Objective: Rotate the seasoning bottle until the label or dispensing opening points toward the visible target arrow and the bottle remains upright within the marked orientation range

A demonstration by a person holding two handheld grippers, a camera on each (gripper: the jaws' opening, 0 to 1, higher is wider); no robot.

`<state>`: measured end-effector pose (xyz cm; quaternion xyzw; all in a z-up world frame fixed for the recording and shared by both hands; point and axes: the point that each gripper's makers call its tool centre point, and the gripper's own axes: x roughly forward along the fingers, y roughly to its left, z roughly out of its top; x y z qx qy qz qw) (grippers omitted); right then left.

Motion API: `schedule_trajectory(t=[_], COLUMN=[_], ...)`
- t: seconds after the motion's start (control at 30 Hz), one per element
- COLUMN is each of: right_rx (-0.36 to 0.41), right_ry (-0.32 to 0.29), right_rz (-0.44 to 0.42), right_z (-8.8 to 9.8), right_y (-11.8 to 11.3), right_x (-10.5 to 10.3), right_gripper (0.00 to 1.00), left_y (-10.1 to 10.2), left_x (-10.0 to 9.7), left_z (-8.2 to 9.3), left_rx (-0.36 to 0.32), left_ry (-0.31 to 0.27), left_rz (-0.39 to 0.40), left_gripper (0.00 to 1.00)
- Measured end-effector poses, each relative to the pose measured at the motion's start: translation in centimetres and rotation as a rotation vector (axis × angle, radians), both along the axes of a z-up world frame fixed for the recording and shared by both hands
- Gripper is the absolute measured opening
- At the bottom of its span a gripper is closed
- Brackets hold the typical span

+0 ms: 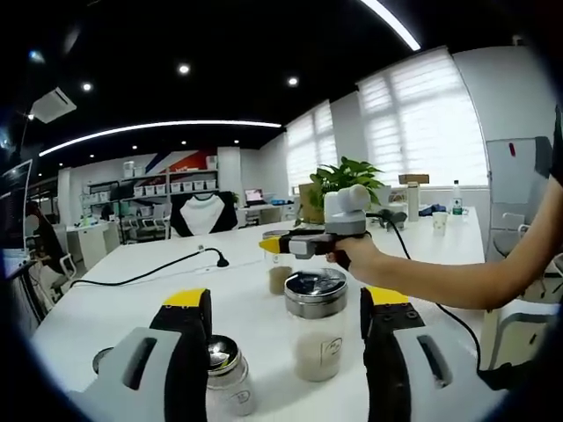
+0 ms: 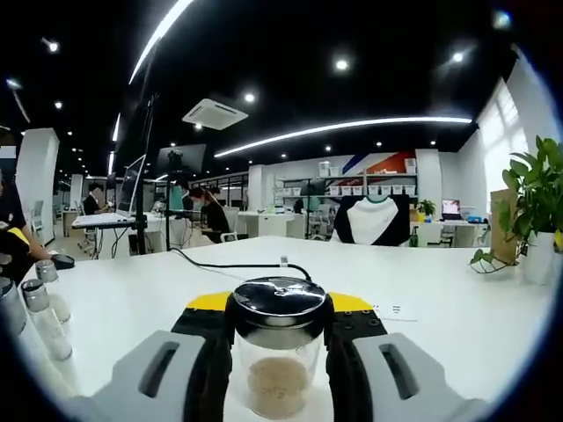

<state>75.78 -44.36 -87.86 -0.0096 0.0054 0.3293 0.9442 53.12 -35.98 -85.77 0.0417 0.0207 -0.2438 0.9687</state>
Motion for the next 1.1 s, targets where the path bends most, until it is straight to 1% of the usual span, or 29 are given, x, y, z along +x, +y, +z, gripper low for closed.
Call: schedule_trajectory(t=[0.13, 0.17, 0.47, 0.57, 0.7, 0.83, 1.1], right_rx=[0.002, 0.018, 0.041, 0.038, 0.027, 0.015, 0.023], right_ry=[-0.009, 0.001, -0.027, -0.032, -0.037, -0.058, -0.074], right_rz=[0.003, 0.007, 0.006, 0.014, 0.02, 0.027, 0.055], right_z=[0.0, 0.1, 1.1, 1.4, 1.6, 1.9, 2.3], right_y=[0.0, 0.0, -0.6, -0.8, -1.2, -1.5, -2.0], right_x=[-0.3, -0.5, -1.7, -2.2, -2.5, -3.4, -5.5], right_gripper=[0.37, 0.37, 0.37, 0.37, 0.37, 0.37, 0.37], left_y=[0.1, 0.2, 0.5, 0.2, -0.2, -0.5, -1.1], left_x=[0.0, -0.1, -0.1, -0.2, -0.2, -0.4, -0.6], left_z=[0.0, 0.1, -0.3, -0.6, -0.9, -0.9, -0.8], left_rx=[-0.002, -0.007, -0.006, -0.016, -0.007, -0.009, -0.009], left_ry=[-0.001, -0.002, 0.005, 0.015, 0.02, 0.02, 0.018], left_rz=[-0.001, 0.001, -0.001, -0.02, -0.029, -0.043, -0.061], left_gripper=[0.73, 0.73, 0.72, 0.72, 0.72, 0.72, 0.72])
